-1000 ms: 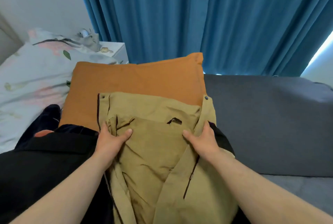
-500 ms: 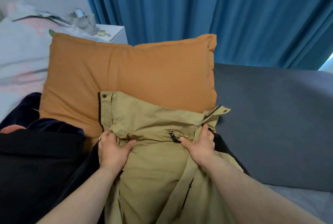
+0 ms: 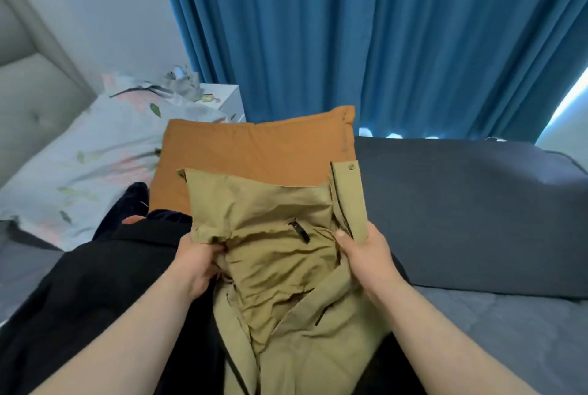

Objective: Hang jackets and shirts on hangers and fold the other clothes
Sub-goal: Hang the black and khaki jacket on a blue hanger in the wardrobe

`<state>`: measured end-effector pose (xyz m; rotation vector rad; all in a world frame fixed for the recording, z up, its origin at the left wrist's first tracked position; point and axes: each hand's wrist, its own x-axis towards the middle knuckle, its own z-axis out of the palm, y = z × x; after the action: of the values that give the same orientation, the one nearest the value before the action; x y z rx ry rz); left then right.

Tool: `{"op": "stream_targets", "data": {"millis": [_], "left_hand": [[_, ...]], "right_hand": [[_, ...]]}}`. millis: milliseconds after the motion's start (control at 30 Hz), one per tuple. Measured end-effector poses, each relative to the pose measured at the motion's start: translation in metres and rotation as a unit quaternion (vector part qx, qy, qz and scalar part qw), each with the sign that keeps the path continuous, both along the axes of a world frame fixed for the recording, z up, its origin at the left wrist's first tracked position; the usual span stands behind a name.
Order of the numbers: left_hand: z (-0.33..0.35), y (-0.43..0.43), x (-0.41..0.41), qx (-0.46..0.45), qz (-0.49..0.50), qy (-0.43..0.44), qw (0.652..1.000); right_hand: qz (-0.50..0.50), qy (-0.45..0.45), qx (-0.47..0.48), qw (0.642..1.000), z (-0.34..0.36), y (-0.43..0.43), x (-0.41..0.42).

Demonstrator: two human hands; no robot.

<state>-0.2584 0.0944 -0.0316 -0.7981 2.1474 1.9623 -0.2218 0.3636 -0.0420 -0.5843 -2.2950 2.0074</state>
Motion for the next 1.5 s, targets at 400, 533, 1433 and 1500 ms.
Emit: {"op": "stream_targets", "data": {"millis": [400,533,1433,1500], "left_hand": [[0.243,-0.077,0.207,0.038,-0.003,0.079,0.996],[0.334,-0.129,0.290,0.101,-0.074,0.045,0.991],[0.530,-0.329,0.600,0.109,-0.005,0.339,0.935],[0.523,-0.343,0.620,0.051,-0.033,0.356,0.932]], "right_hand": [[-0.002,0.069,-0.289,0.955,0.249,-0.099,0.216],[0.026,0.066,-0.315,0.946,0.333,-0.147,0.299],[0.378,0.078,-0.319,0.866,0.540,-0.467,0.512],[0.450,0.061,-0.296,0.840,0.547,-0.480,0.527]]}}
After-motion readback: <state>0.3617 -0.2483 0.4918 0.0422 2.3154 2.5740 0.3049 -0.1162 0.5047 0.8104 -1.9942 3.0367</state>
